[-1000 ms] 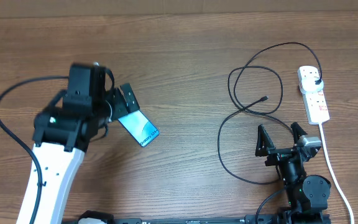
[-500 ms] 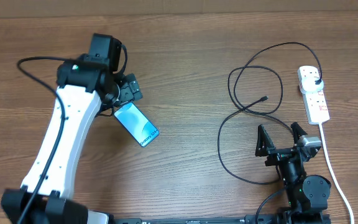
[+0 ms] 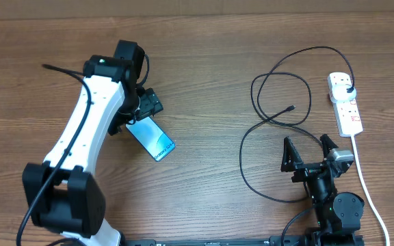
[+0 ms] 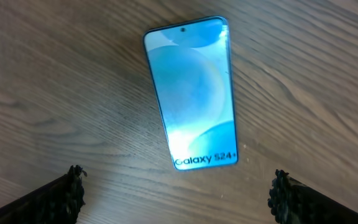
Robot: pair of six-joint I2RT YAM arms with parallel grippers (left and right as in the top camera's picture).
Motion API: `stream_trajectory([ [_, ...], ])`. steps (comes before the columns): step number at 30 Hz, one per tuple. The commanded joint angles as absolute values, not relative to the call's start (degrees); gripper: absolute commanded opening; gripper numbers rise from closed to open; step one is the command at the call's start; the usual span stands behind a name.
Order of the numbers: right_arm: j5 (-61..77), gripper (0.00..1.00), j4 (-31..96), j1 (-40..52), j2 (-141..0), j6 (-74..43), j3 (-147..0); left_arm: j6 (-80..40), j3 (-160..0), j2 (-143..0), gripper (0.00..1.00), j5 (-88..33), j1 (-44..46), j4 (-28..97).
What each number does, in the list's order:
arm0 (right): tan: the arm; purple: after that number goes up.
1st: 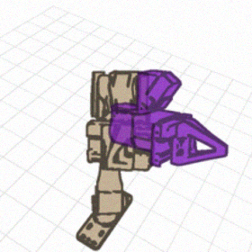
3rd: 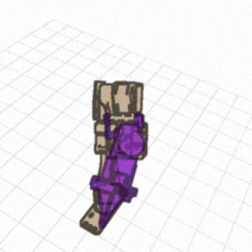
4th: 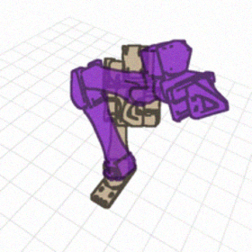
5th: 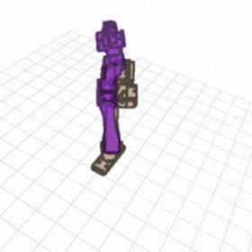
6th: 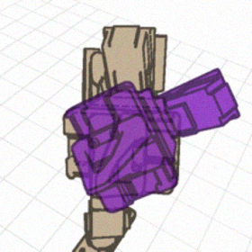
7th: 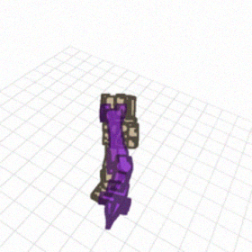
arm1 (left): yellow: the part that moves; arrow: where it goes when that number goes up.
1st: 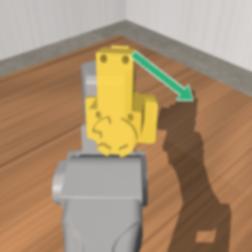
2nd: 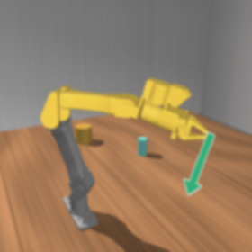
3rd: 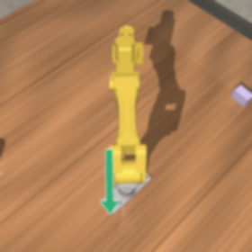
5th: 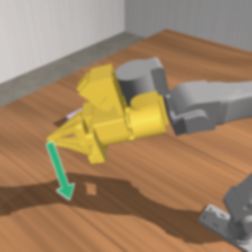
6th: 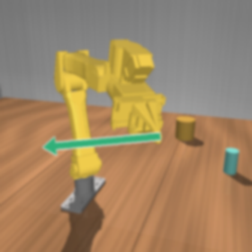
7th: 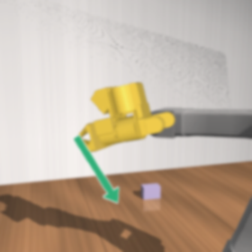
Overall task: Plug charger to phone and switch on socket
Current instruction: 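Move the left gripper over the blue phone and align with it, then lower the left gripper and close it on the phone's top edge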
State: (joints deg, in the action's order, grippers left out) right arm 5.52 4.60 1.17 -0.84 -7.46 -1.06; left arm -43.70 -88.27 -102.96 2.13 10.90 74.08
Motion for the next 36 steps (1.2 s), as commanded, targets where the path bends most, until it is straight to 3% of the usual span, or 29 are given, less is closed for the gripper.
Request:
stream_trajectory([
  [1, 5.2, 1.0, 4.4, 0.9, -0.2, -7.2, -0.5, -51.7, -88.5, -105.3, 1.0, 3.5, 10.9, 73.6],
  [12, 5.2, 1.0, 4.4, 1.0, -0.2, -7.2, -0.5, -56.2, -85.2, -108.0, 1.0, 3.3, 10.8, 69.5],
  [25, 5.2, 1.0, 4.4, 1.0, -0.2, -7.2, -0.5, -51.4, -73.2, -108.0, 1.0, -2.6, 10.8, 52.9],
  [36, 5.2, 1.0, 4.4, 1.0, -0.2, -7.2, -0.5, -52.0, -72.4, -108.4, 1.0, -3.7, 10.8, 51.7],
])
